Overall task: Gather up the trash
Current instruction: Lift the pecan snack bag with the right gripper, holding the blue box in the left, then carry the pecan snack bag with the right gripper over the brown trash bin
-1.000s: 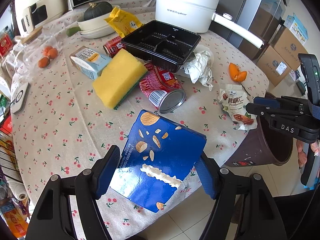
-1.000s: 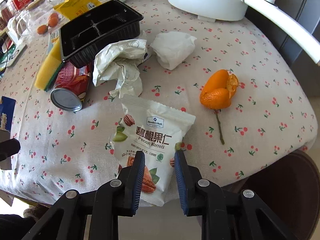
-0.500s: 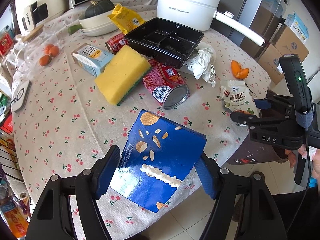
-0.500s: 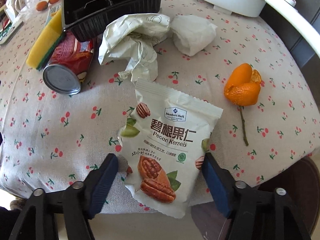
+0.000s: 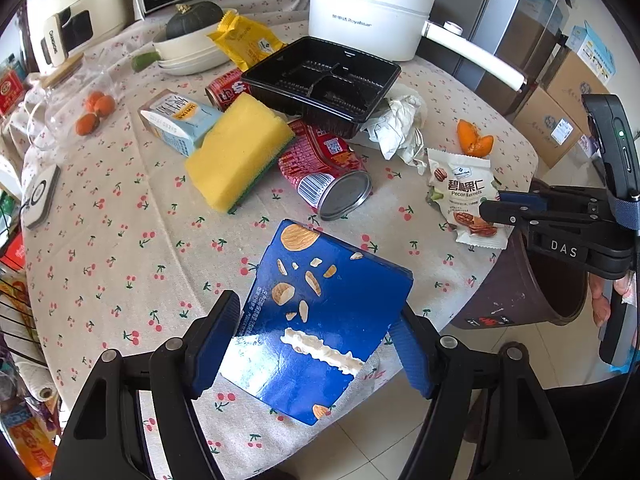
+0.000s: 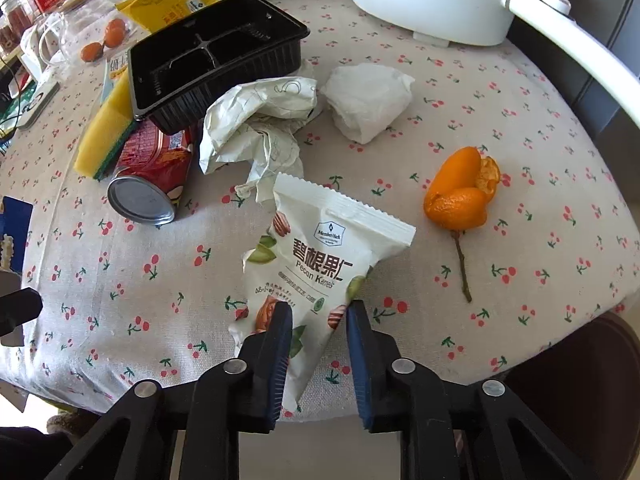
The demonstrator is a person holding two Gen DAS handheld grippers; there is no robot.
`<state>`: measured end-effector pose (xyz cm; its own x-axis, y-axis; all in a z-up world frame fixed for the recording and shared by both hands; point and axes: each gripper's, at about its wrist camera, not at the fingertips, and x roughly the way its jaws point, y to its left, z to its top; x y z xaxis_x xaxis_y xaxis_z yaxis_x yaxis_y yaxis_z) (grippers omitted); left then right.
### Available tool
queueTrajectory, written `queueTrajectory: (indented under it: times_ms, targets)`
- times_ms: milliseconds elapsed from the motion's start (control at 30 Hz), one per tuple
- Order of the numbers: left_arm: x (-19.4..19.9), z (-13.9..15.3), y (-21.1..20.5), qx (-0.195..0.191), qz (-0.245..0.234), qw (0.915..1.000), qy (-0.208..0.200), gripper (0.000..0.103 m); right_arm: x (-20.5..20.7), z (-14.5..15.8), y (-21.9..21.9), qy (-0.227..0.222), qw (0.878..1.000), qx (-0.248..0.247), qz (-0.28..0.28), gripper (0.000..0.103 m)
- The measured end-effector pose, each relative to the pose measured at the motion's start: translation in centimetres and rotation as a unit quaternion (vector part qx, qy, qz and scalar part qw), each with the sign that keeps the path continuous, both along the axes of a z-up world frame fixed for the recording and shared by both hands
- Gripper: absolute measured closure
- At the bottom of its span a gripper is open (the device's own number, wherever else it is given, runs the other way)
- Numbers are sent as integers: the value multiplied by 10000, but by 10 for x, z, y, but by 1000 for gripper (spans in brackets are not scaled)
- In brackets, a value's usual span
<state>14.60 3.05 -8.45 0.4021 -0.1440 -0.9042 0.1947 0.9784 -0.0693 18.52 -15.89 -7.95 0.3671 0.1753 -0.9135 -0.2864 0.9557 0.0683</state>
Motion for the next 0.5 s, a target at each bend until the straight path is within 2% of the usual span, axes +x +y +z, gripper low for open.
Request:
queueTrajectory:
  times_ms: [100,200,267,300,333,500]
  targets:
    - [0,-1,-3,15,-31,10000,0,27,2,-3,-5,124,9996,225,-119,78]
    - [1,-3,-4,50,-37,10000,15,27,5,-6,-7,204,9985,458,-231,63]
    - [1,-4,-3,54,-25,10000,40,27,7,-11,-4,298,9983,450,-219,63]
    - [1,-4,-2,58,-21,10000,45,27,7,-15,-2,356,9984,389,-206,70]
    - [2,-4,-2,61,-19,10000,42,27,7,-18,0,383,9987,297,-182,81]
    - [3,0,-4,-3,-1,10000,-1,27,1,-4,1,145,9995,266,-53,91]
